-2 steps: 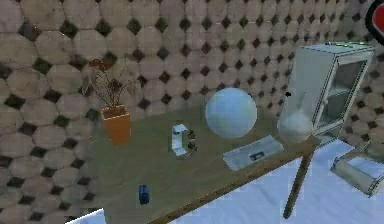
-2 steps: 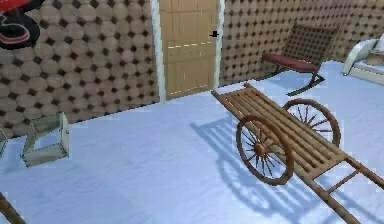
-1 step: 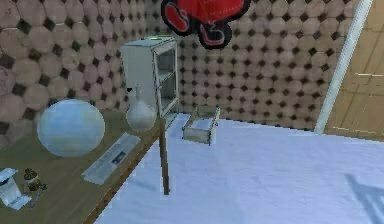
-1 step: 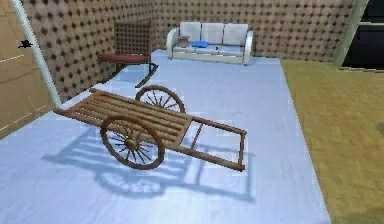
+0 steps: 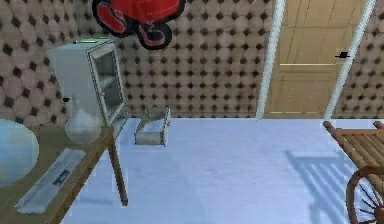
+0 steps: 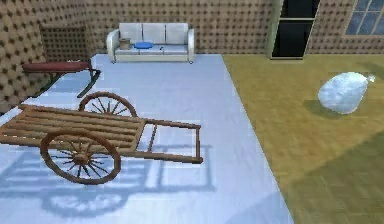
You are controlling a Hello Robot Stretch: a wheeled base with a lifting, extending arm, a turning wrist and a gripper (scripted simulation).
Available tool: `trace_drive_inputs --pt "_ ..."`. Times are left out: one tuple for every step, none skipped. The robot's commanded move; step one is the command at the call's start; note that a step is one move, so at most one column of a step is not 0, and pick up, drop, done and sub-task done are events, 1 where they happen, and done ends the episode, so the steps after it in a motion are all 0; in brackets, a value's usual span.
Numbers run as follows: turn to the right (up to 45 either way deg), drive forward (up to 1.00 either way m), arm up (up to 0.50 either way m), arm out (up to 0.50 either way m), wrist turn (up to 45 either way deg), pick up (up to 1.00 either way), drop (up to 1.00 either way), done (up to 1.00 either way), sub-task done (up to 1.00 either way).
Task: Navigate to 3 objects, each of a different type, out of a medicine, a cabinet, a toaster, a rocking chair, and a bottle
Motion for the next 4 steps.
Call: trace_drive_inputs --pt "0.0 1.00 0.00 0.00 0.0 0.00 0.00 0.00 0.00" --pt "9.0 0.00 0.00 0.00 0.0 0.00 0.00 0.00 0.00" --pt "0.0 0.05 0.00 0.00 0.0 0.00 0.00 0.00 0.00" --pt "-42.0 0.00 0.00 0.00 0.0 0.00 0.00 0.00 0.00"
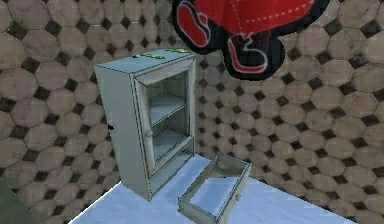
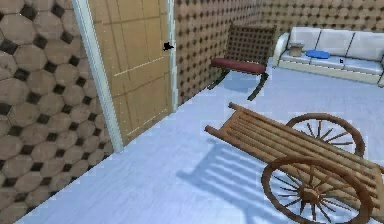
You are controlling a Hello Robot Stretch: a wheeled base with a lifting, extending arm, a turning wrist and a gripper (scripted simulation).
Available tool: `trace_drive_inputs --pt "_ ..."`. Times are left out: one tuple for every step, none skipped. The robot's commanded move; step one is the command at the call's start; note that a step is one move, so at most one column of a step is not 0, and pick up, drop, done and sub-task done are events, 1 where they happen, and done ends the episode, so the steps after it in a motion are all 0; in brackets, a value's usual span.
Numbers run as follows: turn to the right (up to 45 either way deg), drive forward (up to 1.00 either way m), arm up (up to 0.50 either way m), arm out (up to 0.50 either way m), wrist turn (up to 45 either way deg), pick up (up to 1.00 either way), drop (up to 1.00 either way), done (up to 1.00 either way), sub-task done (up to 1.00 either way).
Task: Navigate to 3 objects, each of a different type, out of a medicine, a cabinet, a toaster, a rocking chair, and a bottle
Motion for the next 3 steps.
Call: trace_drive_inputs --pt "0.0 0.00 0.00 0.00 0.0 0.00 0.00 0.00 1.00" --pt "-45.0 0.00 0.00 0.00 0.0 0.00 0.00 0.00 0.00" --pt "-45.0 0.00 0.00 0.00 0.0 0.00 0.00 0.00 0.00"
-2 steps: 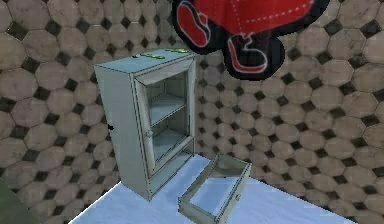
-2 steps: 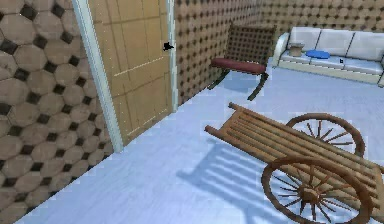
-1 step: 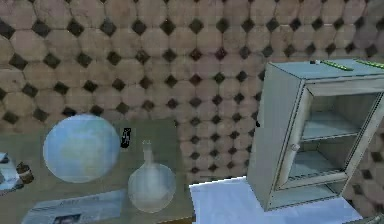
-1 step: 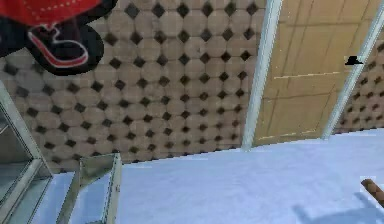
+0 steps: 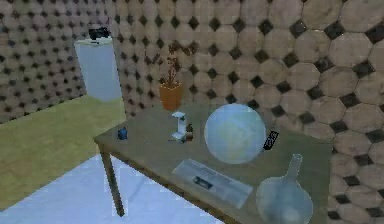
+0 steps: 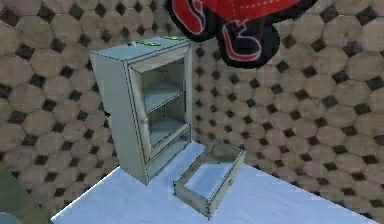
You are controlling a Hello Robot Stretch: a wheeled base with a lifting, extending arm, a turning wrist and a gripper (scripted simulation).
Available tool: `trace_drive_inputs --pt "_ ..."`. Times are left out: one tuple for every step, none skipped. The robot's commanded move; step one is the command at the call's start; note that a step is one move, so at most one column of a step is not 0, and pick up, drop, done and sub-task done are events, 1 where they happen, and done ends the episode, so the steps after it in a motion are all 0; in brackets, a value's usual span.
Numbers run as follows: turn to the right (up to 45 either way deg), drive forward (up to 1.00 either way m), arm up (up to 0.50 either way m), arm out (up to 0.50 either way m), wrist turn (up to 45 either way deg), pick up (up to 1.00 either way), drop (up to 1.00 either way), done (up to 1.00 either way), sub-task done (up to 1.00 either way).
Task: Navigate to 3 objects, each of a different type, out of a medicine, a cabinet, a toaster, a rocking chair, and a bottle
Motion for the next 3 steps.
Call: trace_drive_inputs --pt "-45.0 0.00 0.00 0.00 0.0 0.00 0.00 0.00 0.00" --pt "-36.0 0.00 0.00 0.00 0.0 0.00 0.00 0.00 0.00" --pt "-3.0 0.00 0.00 0.00 0.0 0.00 0.00 0.00 0.00"
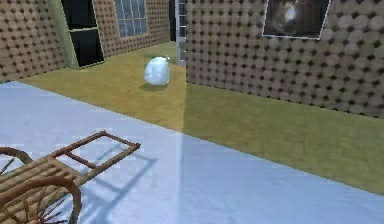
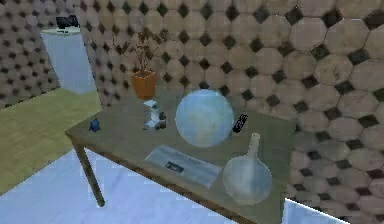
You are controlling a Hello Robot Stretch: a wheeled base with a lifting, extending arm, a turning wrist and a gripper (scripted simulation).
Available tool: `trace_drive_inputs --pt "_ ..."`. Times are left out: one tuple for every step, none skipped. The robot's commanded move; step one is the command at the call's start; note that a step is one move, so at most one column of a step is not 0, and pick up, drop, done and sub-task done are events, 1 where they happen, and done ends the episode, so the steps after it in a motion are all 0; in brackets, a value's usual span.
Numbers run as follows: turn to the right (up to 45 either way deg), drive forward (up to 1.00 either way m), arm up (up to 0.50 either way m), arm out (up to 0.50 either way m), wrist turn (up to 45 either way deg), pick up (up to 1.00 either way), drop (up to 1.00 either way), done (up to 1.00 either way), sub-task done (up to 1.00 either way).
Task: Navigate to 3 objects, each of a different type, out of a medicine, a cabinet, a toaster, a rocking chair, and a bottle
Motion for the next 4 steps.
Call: trace_drive_inputs --pt "0.0 1.00 0.00 0.00 0.0 0.00 0.00 0.00 0.00" --pt "0.0 0.55 0.00 0.00 0.0 0.00 0.00 0.00 0.00" --pt "-15.0 0.00 0.00 0.00 0.0 0.00 0.00 0.00 0.00" --pt "0.0 0.35 0.00 0.00 0.0 0.00 0.00 0.00 0.00"
